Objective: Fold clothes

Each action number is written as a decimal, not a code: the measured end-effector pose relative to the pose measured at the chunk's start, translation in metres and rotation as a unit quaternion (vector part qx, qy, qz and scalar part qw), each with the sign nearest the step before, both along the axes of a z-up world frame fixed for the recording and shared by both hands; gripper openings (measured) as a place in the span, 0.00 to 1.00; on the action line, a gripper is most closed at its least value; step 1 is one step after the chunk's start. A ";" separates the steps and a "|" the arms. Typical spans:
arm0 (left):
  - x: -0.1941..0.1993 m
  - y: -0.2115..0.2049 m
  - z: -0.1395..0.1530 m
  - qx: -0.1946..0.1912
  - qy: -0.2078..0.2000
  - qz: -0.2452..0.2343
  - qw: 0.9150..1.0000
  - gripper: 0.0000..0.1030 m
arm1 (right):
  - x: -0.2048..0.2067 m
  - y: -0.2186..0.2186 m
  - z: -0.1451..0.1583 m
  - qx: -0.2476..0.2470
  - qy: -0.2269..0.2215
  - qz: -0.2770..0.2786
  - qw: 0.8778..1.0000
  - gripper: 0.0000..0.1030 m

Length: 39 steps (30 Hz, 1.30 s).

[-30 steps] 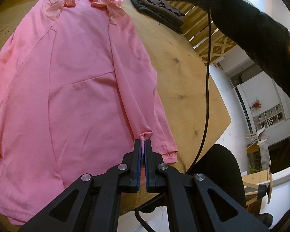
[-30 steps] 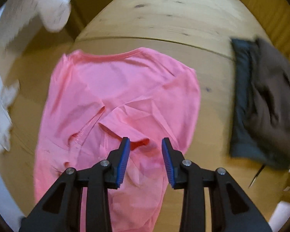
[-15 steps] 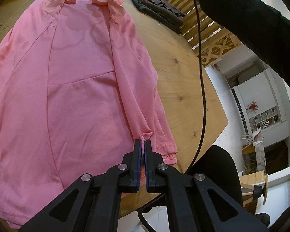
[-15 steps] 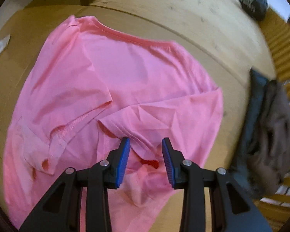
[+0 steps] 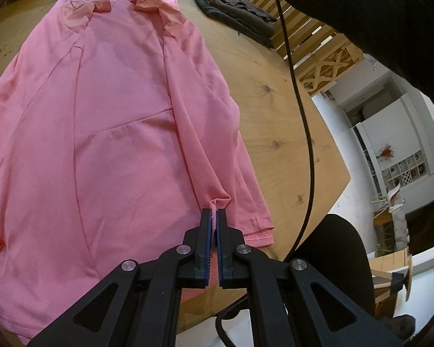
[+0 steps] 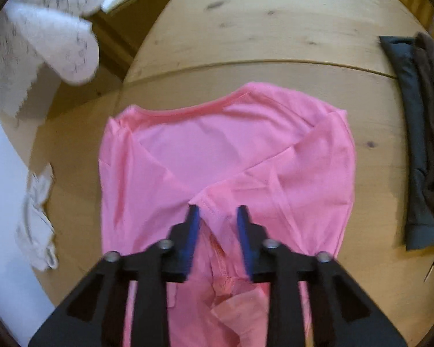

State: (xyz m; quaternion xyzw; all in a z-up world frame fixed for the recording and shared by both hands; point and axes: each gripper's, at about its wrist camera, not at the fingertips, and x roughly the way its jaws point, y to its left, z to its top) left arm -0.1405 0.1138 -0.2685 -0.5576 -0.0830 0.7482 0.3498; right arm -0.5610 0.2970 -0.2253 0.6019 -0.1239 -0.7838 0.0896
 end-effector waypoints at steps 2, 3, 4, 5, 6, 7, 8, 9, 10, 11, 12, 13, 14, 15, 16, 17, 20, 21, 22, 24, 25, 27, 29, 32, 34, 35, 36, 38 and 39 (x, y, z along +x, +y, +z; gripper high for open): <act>0.001 0.001 0.000 -0.004 0.002 -0.001 1.000 0.02 | 0.003 0.010 0.010 0.008 0.013 -0.012 1.000 0.38; 0.002 0.001 0.001 -0.006 0.003 -0.001 1.000 0.02 | 0.002 0.016 0.015 0.019 0.017 -0.016 1.000 0.43; 0.002 0.000 0.002 -0.007 0.005 -0.001 1.000 0.02 | 0.004 0.015 0.015 0.022 0.011 -0.009 1.000 0.43; 0.003 0.000 0.002 -0.008 0.006 0.000 1.000 0.02 | 0.006 0.014 0.014 0.025 0.005 -0.001 1.000 0.43; 0.003 -0.001 0.003 -0.009 0.007 0.001 1.000 0.02 | 0.011 0.009 0.012 0.039 -0.001 0.013 0.999 0.43; 0.003 -0.002 0.004 -0.010 0.008 0.002 1.000 0.02 | 0.016 0.003 0.010 0.053 -0.006 0.027 0.998 0.43; 0.003 -0.002 0.004 -0.011 0.010 0.002 1.000 0.02 | 0.018 0.000 0.007 0.065 -0.008 0.034 0.997 0.43; 0.003 0.000 0.004 -0.014 0.011 0.002 1.000 0.02 | 0.021 -0.003 0.003 0.070 -0.012 0.042 0.997 0.43; 0.004 0.001 0.005 -0.017 0.012 0.002 1.000 0.02 | 0.019 -0.008 -0.004 0.066 -0.015 0.040 0.997 0.43; 0.004 0.002 0.006 -0.020 0.014 0.001 1.000 0.02 | 0.017 -0.013 -0.010 0.062 -0.018 0.038 0.997 0.43; 0.005 0.002 0.006 -0.023 0.016 0.001 1.000 0.02 | 0.017 -0.013 -0.013 0.053 -0.022 0.034 0.998 0.43; 0.005 0.003 0.007 -0.025 0.017 0.001 1.000 0.02 | 0.017 -0.013 -0.014 0.052 -0.026 0.033 0.998 0.43; 0.005 0.003 0.007 -0.028 0.019 0.001 0.999 0.02 | 0.017 -0.013 -0.015 0.050 -0.031 0.031 0.998 0.43; 0.005 0.004 0.008 -0.030 0.019 0.001 0.999 0.02 | 0.018 -0.012 -0.013 0.052 -0.029 0.032 0.998 0.43; 0.005 0.004 0.008 -0.031 0.019 0.001 0.999 0.02 | 0.018 -0.011 -0.011 0.054 -0.027 0.032 0.998 0.43; 0.005 0.004 0.008 -0.031 0.019 0.001 0.999 0.02 | 0.019 -0.010 -0.008 0.056 -0.025 0.033 0.998 0.43; 0.005 0.004 0.008 -0.032 0.019 0.001 0.999 0.02 | 0.018 -0.005 -0.004 0.054 -0.020 0.026 0.998 0.43; 0.006 0.004 0.008 -0.032 0.020 0.001 0.999 0.02 | 0.018 -0.004 -0.002 0.055 -0.018 0.023 0.998 0.43; 0.006 0.004 0.008 -0.033 0.020 0.001 0.999 0.02 | 0.018 -0.002 0.001 0.053 -0.015 0.022 0.998 0.43; 0.006 0.004 0.008 -0.032 0.020 0.001 0.999 0.02 | 0.017 -0.004 0.002 0.052 -0.008 0.022 0.998 0.43; 0.006 0.004 0.007 -0.032 0.019 0.001 0.999 0.02 | 0.018 -0.001 0.007 0.053 -0.002 0.023 0.998 0.43; 0.005 0.003 0.006 -0.033 0.018 0.001 0.999 0.02 | 0.017 0.000 0.011 0.058 0.003 0.024 0.998 0.43; 0.005 0.003 0.006 -0.032 0.018 0.000 0.999 0.02 | 0.013 -0.003 0.010 0.067 0.000 0.026 0.997 0.43; 0.005 0.002 0.006 -0.031 0.018 -0.001 0.999 0.02 | 0.011 -0.009 0.008 0.080 -0.005 0.039 0.996 0.43; 0.005 0.002 0.005 -0.030 0.017 -0.002 0.999 0.02 | 0.009 -0.017 0.002 0.086 -0.008 0.052 0.995 0.43; 0.005 0.002 0.005 -0.029 0.016 -0.002 0.999 0.02 | 0.009 -0.020 0.000 0.088 -0.009 0.058 0.994 0.43; 0.005 0.001 0.005 -0.028 0.015 -0.003 0.999 0.02 | 0.010 -0.028 -0.004 0.094 -0.011 0.072 0.993 0.43; 0.005 0.001 0.005 -0.028 0.016 -0.004 0.999 0.02 | 0.009 -0.041 -0.010 0.110 -0.009 0.089 0.990 0.43; 0.005 0.001 0.005 -0.028 0.016 -0.005 0.999 0.02 | 0.007 -0.049 -0.014 0.121 -0.007 0.098 0.988 0.43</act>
